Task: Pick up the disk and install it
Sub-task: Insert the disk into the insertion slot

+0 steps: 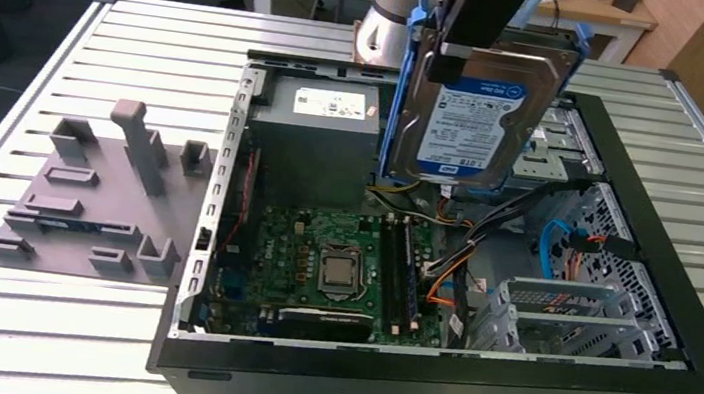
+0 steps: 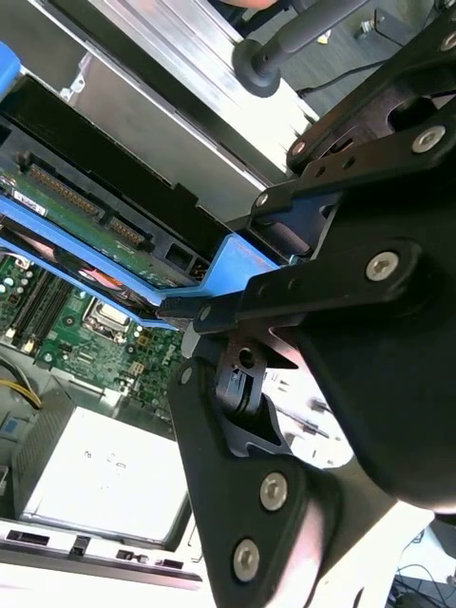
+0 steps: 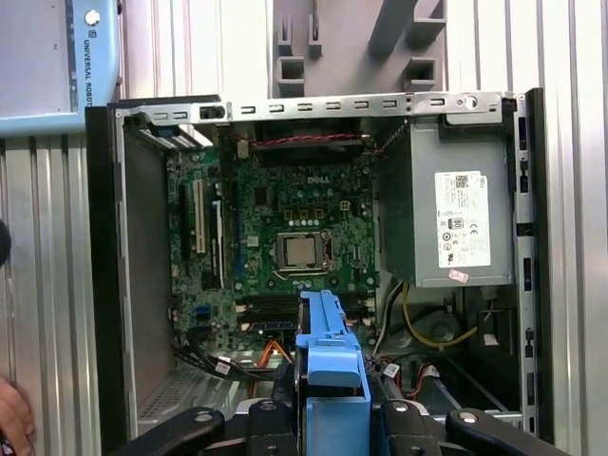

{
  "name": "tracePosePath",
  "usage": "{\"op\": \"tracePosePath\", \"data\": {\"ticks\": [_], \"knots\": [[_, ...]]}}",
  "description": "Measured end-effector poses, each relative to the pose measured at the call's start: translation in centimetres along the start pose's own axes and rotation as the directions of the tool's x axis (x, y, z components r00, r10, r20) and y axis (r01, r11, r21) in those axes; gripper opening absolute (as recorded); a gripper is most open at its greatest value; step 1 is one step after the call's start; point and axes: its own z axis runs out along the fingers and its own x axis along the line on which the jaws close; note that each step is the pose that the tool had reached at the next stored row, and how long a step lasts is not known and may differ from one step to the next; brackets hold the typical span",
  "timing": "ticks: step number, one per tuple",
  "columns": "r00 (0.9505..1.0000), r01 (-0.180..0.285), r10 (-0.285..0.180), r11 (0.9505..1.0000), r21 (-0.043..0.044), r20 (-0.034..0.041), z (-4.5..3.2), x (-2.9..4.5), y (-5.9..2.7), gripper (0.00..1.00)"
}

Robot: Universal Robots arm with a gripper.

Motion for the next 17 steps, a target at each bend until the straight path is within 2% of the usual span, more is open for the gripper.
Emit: {"op": "tracePosePath", "data": {"ticks": [9, 17], "knots": [[1.0, 0.0, 0.0, 1.0, 0.0, 0.0001, 0.01, 0.33, -0.88, 0.36], [1.0, 0.0, 0.0, 1.0, 0.0, 0.0001, 0.01, 1.13, -1.34, 0.36]]}}
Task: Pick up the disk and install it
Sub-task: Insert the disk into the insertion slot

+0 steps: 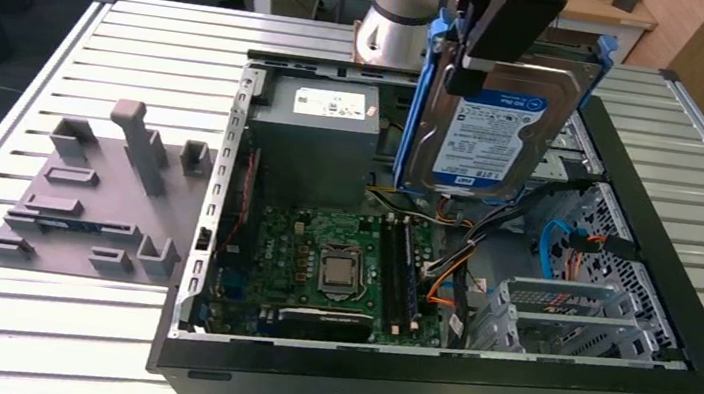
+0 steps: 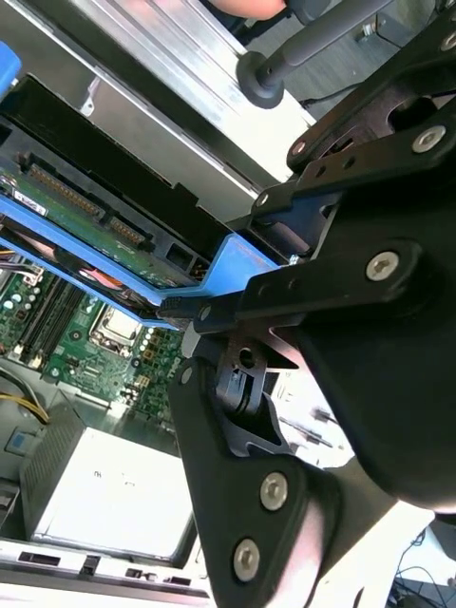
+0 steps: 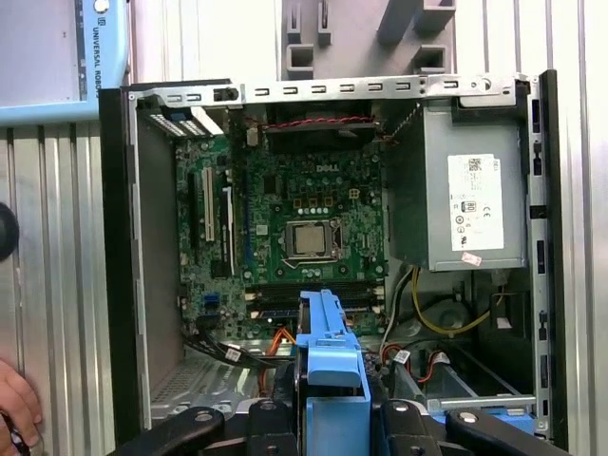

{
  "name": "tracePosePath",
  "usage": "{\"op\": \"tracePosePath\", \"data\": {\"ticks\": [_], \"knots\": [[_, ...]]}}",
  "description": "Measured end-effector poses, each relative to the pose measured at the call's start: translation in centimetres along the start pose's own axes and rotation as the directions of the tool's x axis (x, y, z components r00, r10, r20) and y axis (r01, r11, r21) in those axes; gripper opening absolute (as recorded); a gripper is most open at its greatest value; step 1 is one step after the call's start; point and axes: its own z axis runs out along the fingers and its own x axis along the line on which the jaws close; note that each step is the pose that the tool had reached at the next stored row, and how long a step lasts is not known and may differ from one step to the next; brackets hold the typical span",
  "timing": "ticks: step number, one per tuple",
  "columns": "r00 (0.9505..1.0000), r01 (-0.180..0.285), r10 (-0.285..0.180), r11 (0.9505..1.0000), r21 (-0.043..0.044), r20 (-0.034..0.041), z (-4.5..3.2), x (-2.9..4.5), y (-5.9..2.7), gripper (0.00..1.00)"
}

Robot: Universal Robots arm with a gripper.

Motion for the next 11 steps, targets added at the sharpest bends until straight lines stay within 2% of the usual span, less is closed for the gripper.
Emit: {"op": "tracePosePath", "data": {"ticks": [11], "knots": [[1.0, 0.0, 0.0, 1.0, 0.0, -0.0001, 0.0, 1.32, -0.33, 0.36]]}}
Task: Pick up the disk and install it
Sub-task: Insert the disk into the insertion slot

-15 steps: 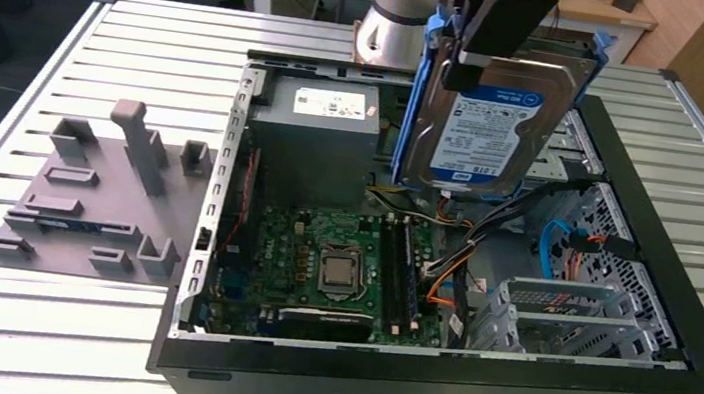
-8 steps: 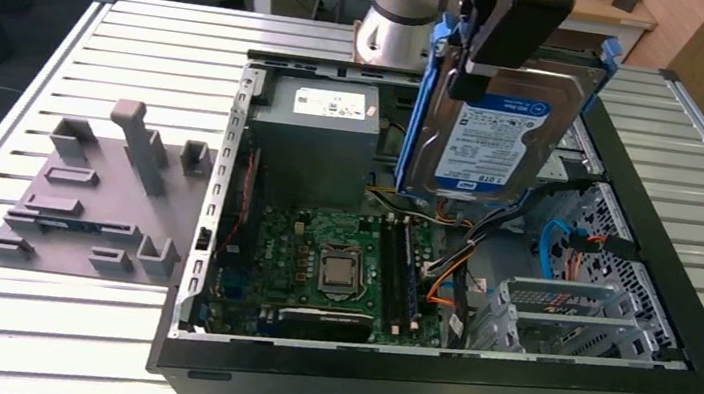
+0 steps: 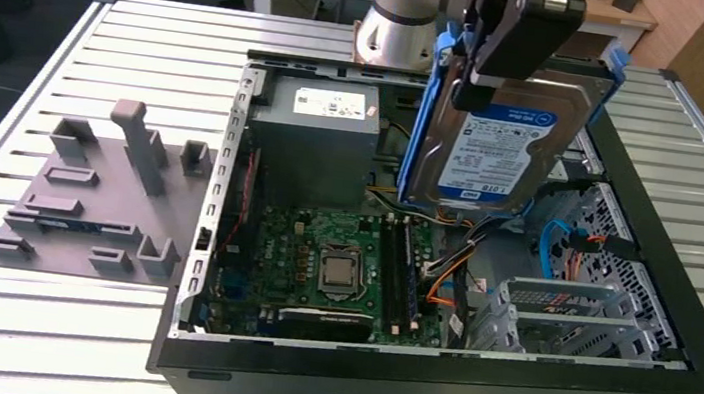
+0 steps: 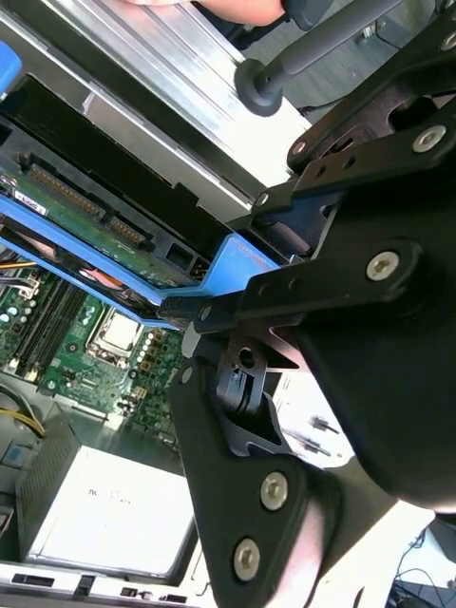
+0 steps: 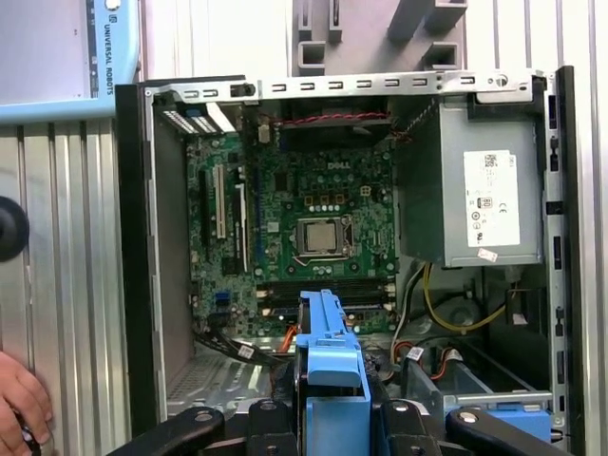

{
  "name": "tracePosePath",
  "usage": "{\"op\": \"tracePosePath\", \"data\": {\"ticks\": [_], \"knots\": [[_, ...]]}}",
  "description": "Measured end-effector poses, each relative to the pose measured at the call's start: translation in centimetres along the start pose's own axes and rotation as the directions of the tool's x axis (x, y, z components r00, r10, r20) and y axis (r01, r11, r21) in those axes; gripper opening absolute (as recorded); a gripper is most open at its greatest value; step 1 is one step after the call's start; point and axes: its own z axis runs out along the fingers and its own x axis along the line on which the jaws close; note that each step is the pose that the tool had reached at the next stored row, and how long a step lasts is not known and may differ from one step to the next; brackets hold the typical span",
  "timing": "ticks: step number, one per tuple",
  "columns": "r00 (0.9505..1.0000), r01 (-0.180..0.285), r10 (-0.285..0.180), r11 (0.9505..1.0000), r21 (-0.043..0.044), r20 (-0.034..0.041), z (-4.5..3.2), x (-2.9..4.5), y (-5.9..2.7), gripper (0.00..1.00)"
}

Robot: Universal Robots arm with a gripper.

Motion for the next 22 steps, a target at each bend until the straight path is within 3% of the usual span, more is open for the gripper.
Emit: {"op": "tracePosePath", "data": {"ticks": [22], "knots": [[1.0, 0.0, 0.0, 1.0, 0.0, 0.0, 0.01, 2.48, -0.5, 0.36]]}}
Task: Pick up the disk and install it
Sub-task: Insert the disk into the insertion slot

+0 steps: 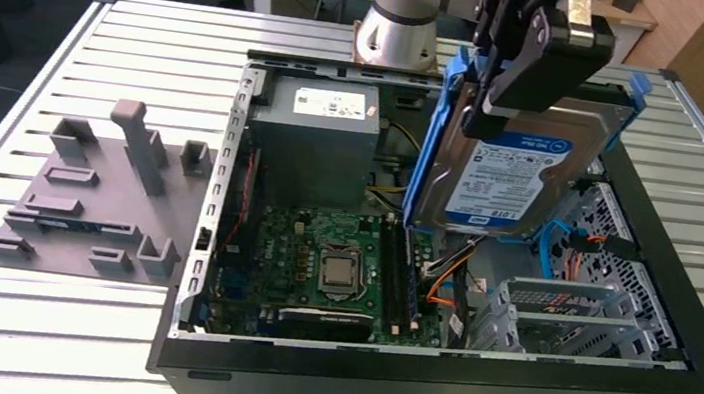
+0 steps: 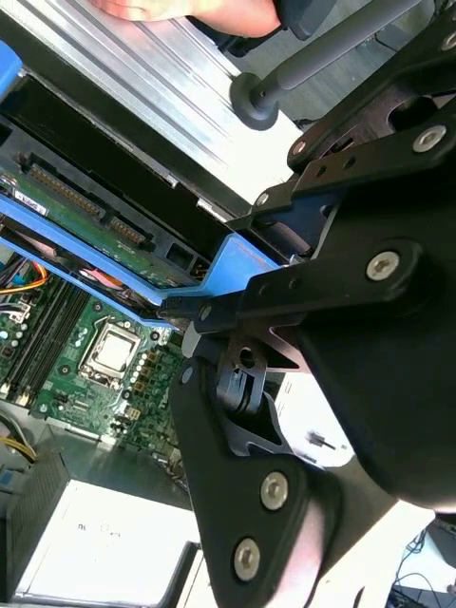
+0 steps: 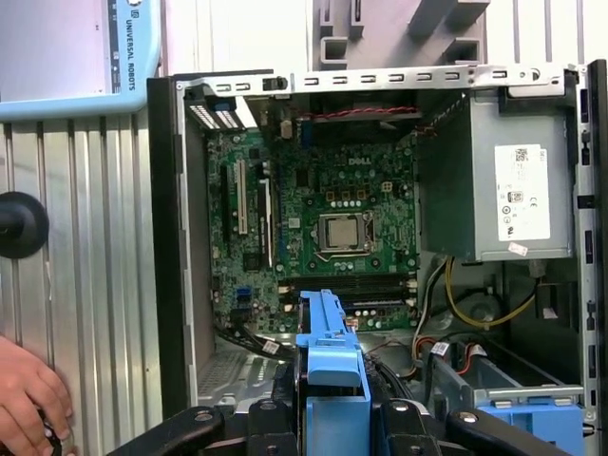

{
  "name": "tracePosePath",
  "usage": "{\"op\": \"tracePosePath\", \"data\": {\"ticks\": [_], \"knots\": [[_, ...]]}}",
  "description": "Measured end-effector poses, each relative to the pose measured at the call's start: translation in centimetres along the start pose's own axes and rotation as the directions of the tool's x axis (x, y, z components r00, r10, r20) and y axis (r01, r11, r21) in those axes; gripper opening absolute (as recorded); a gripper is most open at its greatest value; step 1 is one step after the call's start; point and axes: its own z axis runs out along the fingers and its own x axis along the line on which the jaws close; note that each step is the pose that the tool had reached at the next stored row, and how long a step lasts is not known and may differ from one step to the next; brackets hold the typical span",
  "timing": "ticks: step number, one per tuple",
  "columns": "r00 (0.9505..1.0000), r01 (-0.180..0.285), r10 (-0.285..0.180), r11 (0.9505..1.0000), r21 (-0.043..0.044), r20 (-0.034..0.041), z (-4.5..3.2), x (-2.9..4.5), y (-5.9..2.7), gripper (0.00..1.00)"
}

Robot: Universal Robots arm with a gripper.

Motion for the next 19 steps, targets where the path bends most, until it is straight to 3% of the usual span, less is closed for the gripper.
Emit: {"op": "tracePosePath", "data": {"ticks": [8, 13, 19], "knots": [[1.0, 0.0, 0.0, 1.0, 0.0, 0.0, 0.01, 0.88, -0.3, 0.36], [1.0, 0.0, 0.0, 1.0, 0.0, 0.0001, 0.05, 1.1, -0.99, 0.36], [1.0, 0.0, 0.0, 1.0, 0.0002, 0.0, 0.23, 1.52, -1.1, 0.36]]}}
